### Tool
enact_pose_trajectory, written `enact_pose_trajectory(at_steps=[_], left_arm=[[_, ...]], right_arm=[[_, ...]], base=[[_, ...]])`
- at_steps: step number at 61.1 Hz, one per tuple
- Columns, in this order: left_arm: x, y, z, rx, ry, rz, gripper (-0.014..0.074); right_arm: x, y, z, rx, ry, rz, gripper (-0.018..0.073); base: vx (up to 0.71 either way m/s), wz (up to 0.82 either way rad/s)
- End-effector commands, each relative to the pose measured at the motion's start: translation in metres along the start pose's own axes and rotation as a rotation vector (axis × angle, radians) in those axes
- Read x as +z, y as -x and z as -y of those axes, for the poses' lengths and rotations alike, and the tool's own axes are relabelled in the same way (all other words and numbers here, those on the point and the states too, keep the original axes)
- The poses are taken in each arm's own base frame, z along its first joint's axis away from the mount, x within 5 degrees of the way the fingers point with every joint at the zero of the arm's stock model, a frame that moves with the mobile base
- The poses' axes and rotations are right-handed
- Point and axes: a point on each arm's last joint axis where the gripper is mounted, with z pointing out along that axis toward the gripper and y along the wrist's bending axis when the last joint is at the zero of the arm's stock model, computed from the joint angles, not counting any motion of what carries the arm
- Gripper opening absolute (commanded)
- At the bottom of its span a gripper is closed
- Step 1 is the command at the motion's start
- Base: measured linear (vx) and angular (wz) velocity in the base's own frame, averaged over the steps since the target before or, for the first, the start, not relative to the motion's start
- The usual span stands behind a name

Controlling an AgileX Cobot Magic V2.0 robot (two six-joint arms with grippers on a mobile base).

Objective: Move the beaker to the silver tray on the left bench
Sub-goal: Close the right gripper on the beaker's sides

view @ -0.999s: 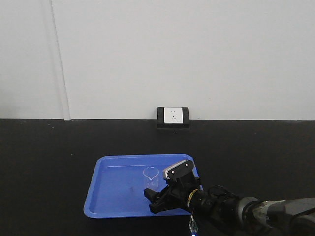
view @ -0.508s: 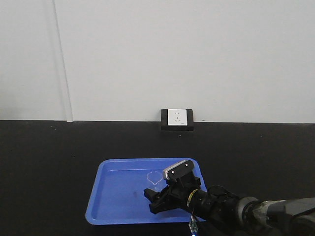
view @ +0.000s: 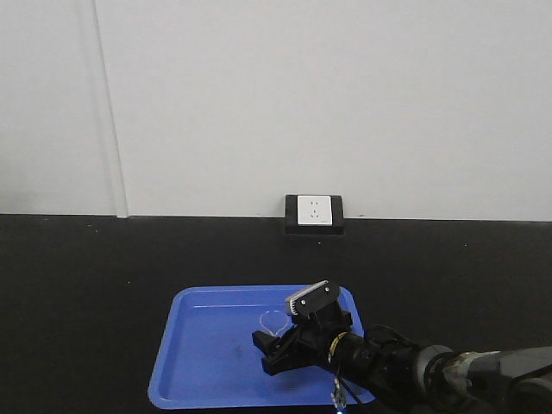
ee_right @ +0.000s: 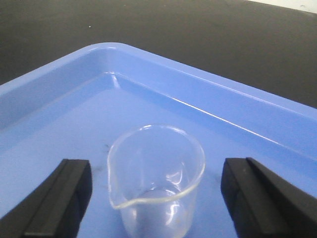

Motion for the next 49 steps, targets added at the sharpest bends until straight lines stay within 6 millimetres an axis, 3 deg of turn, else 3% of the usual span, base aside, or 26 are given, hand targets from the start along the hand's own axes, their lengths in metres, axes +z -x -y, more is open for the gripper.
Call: enact_pose_trajectory(at_steps=[1, 49], left_arm=[[0.0016, 0.0016, 0.0009, -0.003, -0.004, 0.071, 0.0001], [0.0016, 0.0016, 0.0009, -0.003, -0.004, 0.071, 0.0001]], right_arm=[[-0.0087, 0.0431, -0.0023, -0.017, 0.022, 0.149, 0.0579], [-0.0087, 0.0433, -0.0023, -0.016, 0.022, 0.151, 0.0579]], base=[[0.02, 0.00], [0.00, 0.00]])
